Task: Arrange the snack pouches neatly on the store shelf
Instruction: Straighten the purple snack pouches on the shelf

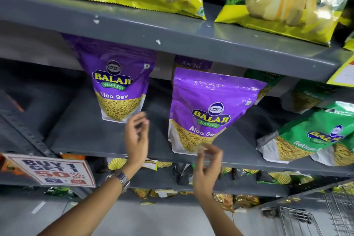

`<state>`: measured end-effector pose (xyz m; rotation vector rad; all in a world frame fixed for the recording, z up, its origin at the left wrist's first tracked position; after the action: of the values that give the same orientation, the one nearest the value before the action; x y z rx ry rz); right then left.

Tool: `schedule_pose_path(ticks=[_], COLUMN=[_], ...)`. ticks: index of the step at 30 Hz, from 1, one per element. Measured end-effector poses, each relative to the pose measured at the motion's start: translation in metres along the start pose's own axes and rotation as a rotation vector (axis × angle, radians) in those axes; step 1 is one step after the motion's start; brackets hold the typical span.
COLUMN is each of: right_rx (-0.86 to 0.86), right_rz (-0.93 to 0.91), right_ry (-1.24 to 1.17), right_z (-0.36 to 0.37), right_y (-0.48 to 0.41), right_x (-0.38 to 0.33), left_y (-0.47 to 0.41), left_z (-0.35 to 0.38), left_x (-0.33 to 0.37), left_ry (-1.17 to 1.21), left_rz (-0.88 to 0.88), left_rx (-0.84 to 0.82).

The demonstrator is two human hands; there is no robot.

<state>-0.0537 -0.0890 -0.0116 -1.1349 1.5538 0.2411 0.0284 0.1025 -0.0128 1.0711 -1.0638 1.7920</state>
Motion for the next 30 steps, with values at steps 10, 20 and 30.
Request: schedule_pose_path(ticks=[10,20,30], right_rx=[-0.666,-0.832,-0.855], right_rz=[0.332,0.297,0.252], right_ry=[-0.294,-0.409,-0.402], right_z=[0.172,0.179,0.142], right_y=[-0.052,-0.06,-0.022], right_x=[-0.097,-0.109,-0.101], left_y=[-0.127,-0.127,-0.076], left_z=[-0.092,-0.111,-0.129], left_x=[0.006,-0.003,0.011], left_ry=[-0.026,-0.002,-0.012], left_rz=[-0.129,-0.279,-0.252], left_rx=[0.29,0.092,0.036])
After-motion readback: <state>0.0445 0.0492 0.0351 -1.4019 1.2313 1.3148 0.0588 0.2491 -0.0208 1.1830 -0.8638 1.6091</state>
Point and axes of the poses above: each hand's wrist, its own y-axis away from the middle knuckle, its own z-axis out of the palm, x = y × z, the point moved 3 cm from there along -y, towards the middle knuckle, and after that the axes turned 11 degrees about y, right-handed, at the moved point
